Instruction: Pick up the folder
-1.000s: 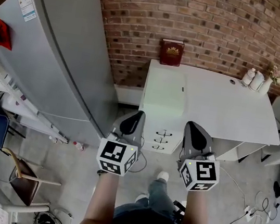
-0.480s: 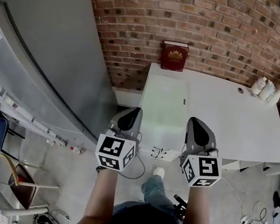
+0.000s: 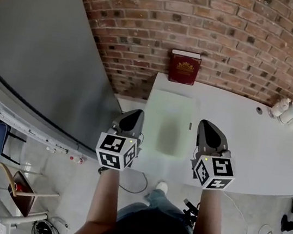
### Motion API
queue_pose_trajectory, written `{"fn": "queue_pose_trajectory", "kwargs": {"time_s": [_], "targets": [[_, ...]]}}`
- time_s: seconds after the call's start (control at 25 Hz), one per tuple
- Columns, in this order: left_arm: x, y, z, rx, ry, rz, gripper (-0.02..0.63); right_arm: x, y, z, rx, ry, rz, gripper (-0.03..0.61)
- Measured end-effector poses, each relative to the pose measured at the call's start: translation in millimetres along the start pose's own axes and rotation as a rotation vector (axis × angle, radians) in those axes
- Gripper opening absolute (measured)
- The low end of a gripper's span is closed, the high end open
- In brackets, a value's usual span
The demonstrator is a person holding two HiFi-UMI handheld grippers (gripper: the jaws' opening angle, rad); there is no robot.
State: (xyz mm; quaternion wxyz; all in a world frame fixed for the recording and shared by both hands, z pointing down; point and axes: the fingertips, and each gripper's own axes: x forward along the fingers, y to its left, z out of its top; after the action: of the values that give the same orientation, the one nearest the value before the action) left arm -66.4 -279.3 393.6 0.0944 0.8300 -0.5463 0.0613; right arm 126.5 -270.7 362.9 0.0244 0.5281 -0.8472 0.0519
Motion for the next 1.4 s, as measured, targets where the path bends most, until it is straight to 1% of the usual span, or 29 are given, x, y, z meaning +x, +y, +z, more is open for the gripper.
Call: {"fn": "queue_pose_trajectory", "kwargs": {"time_s": [0.16, 0.32, 0.36, 0.4, 0.44, 0.48, 0.52, 0.56, 0.6, 0.64, 0.68, 0.84, 0.96, 1.04, 1.2, 1.4], "targets": [[36.2, 14.1, -5.5, -0.029, 0.022, 0.009, -0.002, 31.9, -28.1, -7.8, 0.049, 0.03, 0.013, 0.0], [59.5, 28.5, -14.2, -0.063, 0.051, 0.036, -0.002, 54.4, -44.6, -19.3, 0.074, 0.068, 0.026, 0.002], [63.9, 31.4, -15.9, -0.068, 0.059, 0.038, 0.0, 59.4, -47.5, -22.6, 0.082, 0.08, 0.029, 0.004], [68.2, 33.3, -17.2, -0.071, 0.067, 0.034, 0.0, 64.3, -49.6, -26.0, 0.09, 0.092, 0.034, 0.022], [72.4, 34.1, -18.5, -0.075, 0.076, 0.022, 0.052, 69.1, -50.6, -29.3, 0.099, 0.104, 0.043, 0.048], [76.6, 34.3, -19.9, -0.081, 0.085, 0.007, 0.118, 73.7, -50.8, -32.3, 0.107, 0.112, 0.053, 0.09], [80.4, 34.9, -21.7, -0.088, 0.094, -0.006, 0.18, 77.9, -50.6, -34.8, 0.113, 0.116, 0.062, 0.166], [83.6, 36.0, -23.6, -0.093, 0.102, -0.015, 0.262, 81.5, -50.4, -36.8, 0.117, 0.116, 0.065, 0.228], [86.1, 37.7, -25.2, -0.096, 0.11, -0.021, 0.281, 84.7, -50.3, -38.3, 0.122, 0.114, 0.065, 0.277], [88.0, 39.9, -26.5, -0.096, 0.116, -0.025, 0.281, 87.3, -49.8, -39.9, 0.128, 0.115, 0.066, 0.307], [89.4, 42.4, -27.7, -0.095, 0.12, -0.027, 0.281, 89.6, -48.7, -41.9, 0.138, 0.12, 0.072, 0.314], [94.2, 51.4, -34.0, -0.099, 0.147, -0.058, 0.281, 96.9, -43.0, -53.9, 0.171, 0.178, 0.1, 0.327], [98.2, 58.8, -43.0, -0.097, 0.184, -0.074, 0.281, 100.6, -43.9, -64.8, 0.188, 0.215, 0.085, 0.327], [102.1, 63.9, -50.9, -0.106, 0.21, -0.079, 0.281, 103.7, -46.4, -73.3, 0.217, 0.239, 0.073, 0.327], [104.0, 70.6, -75.8, -0.131, 0.279, -0.088, 0.281, 104.2, -47.1, -100.3, 0.284, 0.32, 0.062, 0.326], [105.6, 79.5, -110.2, -0.195, 0.354, -0.092, 0.281, 102.1, -47.3, -136.0, 0.317, 0.425, 0.051, 0.326]]}}
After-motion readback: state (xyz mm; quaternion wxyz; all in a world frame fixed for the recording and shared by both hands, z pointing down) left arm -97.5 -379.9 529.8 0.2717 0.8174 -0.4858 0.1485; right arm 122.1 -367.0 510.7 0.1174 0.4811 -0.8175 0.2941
